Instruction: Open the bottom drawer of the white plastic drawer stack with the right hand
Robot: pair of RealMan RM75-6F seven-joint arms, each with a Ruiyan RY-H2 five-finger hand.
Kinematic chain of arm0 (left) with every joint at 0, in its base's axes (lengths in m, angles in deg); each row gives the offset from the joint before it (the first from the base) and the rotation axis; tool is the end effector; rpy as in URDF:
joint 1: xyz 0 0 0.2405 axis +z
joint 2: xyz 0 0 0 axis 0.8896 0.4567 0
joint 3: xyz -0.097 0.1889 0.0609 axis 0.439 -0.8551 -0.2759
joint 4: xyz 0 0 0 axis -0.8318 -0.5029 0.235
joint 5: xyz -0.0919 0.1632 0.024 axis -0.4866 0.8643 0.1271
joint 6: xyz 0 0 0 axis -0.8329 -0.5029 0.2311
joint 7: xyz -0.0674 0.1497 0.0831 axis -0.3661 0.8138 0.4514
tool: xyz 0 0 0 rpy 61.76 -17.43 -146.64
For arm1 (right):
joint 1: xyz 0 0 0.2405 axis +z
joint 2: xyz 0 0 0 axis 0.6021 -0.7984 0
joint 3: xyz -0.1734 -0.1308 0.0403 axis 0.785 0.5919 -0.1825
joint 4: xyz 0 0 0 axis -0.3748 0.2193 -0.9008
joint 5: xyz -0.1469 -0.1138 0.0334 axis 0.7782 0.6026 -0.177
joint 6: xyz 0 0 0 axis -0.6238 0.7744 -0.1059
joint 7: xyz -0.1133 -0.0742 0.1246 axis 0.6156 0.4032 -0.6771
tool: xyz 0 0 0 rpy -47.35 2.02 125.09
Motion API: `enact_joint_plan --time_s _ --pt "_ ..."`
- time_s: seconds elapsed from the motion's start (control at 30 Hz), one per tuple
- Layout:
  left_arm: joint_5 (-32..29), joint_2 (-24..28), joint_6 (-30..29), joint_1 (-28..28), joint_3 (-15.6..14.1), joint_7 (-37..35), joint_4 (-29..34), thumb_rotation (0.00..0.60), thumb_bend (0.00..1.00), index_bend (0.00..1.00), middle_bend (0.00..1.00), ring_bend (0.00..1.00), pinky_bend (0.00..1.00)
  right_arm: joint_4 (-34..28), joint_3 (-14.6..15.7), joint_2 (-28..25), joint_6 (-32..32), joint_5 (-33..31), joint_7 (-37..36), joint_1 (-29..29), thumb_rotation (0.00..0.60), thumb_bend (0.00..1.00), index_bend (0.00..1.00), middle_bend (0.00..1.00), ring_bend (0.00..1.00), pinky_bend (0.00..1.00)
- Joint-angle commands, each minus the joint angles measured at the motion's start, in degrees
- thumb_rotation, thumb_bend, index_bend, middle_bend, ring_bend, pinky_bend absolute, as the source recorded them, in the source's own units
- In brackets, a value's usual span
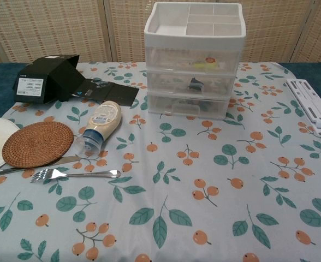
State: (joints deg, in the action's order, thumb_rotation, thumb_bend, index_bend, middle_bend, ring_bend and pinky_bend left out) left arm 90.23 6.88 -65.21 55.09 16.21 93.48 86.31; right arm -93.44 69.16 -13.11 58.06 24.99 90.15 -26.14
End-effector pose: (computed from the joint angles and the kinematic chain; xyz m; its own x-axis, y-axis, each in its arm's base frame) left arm -0.2346 0.2242 0.1384 0.4355 -0.0142 0.9001 0.8916 -0.1309 -0.4335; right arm -0.2448 -0.2243 0.1504 0.4248 0.0361 0.9046 -0.9005 -0.0857 0.4263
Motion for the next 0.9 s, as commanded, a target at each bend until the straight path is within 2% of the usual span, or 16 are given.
enact_joint_plan --time_s 0.03,0.37,0.57,0.7,0.77,0.9 --pt "-0.16 -0.07 0.08 -0.07 0.06 0.16 0.00 0.600 0.25 0.06 0.07 0.11 0.09 0.32 -0.48 0.28 -0.33 0.49 -0.42 -0.28 0.600 0.31 0.21 0.28 0.21 0.22" --pt "-0.44 0.32 -0.06 0.18 -0.13 0.33 0.38 0.600 0.25 0.06 0.07 0.11 0.09 -2.06 -1.14 -0.20 -2.67 2.61 1.26 -0.38 0.600 0.31 0.21 0.28 0.22 0.25" --pt "-0.22 0.38 -0.20 0.26 -0.30 0.36 0.51 0.600 0.25 0.06 0.07 0.11 0.09 -4.56 -1.94 0.07 -5.34 2.83 0.48 0.45 0.600 0.31 0.21 0.30 0.33 0.47" --pt "-0.34 0.59 -0.42 0.44 -0.31 0.22 0.54 0.600 0.25 0.06 0.07 0.11 0.09 -5.85 -2.90 0.79 -8.93 1.37 -2.17 1.88 0.600 0.32 0.21 0.35 0.45 0.66" --pt "-0.35 0.71 -0.57 0.52 -0.29 0.11 0.51 0.600 0.25 0.06 0.07 0.11 0.09 -6.85 -3.52 0.97 -11.83 -0.29 -4.10 2.97 0.600 0.32 0.21 0.38 0.50 0.73" --pt "-0.38 0.74 -0.67 0.66 -0.37 0.13 0.58 0.600 0.25 0.06 0.07 0.11 0.09 -9.33 -4.74 1.36 -17.36 -3.25 -7.79 5.26 0.600 0.35 0.20 0.48 0.59 0.78"
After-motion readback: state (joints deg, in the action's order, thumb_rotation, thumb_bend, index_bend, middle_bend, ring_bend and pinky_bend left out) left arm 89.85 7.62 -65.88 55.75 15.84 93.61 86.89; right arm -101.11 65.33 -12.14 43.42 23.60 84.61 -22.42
